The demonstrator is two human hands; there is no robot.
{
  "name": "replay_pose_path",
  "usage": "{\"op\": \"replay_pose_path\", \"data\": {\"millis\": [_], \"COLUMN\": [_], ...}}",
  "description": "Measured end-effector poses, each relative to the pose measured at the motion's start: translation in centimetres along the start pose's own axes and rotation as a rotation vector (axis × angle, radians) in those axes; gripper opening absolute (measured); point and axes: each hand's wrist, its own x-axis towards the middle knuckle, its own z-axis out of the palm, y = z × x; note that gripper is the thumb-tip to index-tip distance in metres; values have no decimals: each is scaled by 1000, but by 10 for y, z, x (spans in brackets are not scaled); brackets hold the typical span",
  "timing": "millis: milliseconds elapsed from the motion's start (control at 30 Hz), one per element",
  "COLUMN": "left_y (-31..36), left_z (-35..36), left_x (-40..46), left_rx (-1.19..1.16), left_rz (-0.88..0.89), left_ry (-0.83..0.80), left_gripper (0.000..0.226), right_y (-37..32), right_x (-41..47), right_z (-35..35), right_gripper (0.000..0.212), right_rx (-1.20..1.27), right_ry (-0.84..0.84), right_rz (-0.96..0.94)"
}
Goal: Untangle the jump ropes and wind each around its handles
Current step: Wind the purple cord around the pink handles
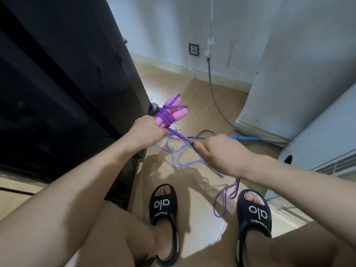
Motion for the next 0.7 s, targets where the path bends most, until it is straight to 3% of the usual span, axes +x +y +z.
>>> {"op": "replay_pose_path", "data": {"millis": [100, 167, 400, 600, 700], "left_y": [2, 9, 46, 57, 69], "left_z": [10, 15, 37, 43, 41], "left_x": [1, -4, -41, -75, -92], "left_rx": [292, 453, 621, 590, 596], "left_rz": [32, 74, 341, 668, 700], "left_ry": [-22, -32, -123, -34, -38], "left_gripper": [22, 18, 24, 16, 26], "right_y": [-16, -19, -8, 9, 14], "right_x": [-5, 0, 22, 51, 60], "right_z": [-1, -19, -71, -65, -56], "right_gripper": [51, 51, 61, 61, 62], "right_rx": [-282, -411, -475, -358, -182], "right_ry": [164, 222, 460, 378, 299], "right_rz": [-206, -240, -267, -220, -185]}}
